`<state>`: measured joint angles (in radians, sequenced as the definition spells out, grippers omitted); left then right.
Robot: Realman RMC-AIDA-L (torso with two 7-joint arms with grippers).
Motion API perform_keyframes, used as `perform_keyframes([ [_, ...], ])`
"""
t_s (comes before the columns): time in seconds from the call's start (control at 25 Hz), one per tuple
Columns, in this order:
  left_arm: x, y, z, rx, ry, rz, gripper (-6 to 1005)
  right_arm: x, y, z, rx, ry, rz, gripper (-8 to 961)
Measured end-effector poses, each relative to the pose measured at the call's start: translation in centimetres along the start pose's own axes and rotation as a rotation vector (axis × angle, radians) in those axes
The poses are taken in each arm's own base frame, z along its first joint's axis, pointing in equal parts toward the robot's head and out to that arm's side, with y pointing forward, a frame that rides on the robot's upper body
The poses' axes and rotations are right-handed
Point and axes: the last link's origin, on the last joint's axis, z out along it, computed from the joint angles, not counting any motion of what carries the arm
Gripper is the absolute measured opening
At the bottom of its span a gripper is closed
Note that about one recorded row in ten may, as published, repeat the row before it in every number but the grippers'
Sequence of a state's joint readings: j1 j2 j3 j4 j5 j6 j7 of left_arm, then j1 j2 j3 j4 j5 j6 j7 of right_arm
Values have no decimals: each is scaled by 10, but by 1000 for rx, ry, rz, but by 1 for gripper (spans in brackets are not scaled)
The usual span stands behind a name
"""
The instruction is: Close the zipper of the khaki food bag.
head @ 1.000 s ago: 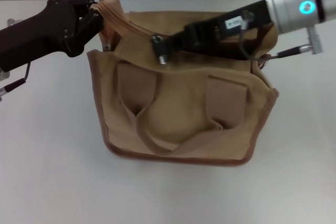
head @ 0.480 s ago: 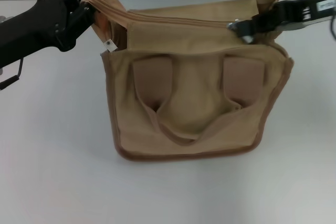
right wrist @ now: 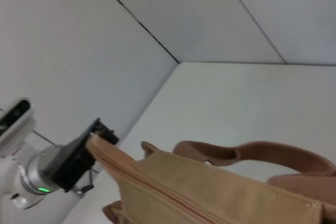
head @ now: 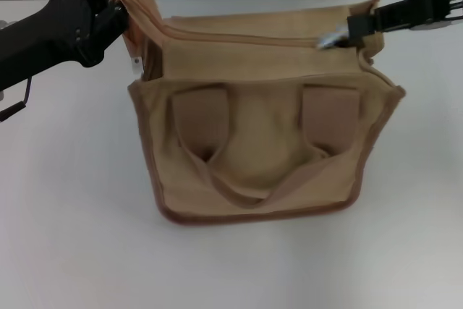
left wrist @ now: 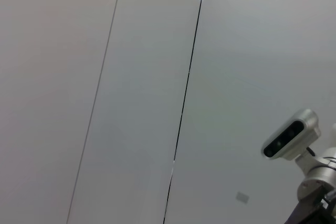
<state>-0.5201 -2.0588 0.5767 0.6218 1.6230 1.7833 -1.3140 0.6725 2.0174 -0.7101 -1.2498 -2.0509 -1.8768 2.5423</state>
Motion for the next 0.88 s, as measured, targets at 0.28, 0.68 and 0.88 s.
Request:
perform_keyframes([
  [0.28, 0, -4, 2, 23, -4, 0, 107, 17, 1, -26, -149, -205, -181, 63],
  [0.68, 2, -6, 2, 30, 2, 1, 112, 100, -1, -29, -450, -411, -542, 444],
  [0.88, 1, -5, 2, 31, -1, 5, 114, 142, -8, -10, -452, -402, -645, 667],
])
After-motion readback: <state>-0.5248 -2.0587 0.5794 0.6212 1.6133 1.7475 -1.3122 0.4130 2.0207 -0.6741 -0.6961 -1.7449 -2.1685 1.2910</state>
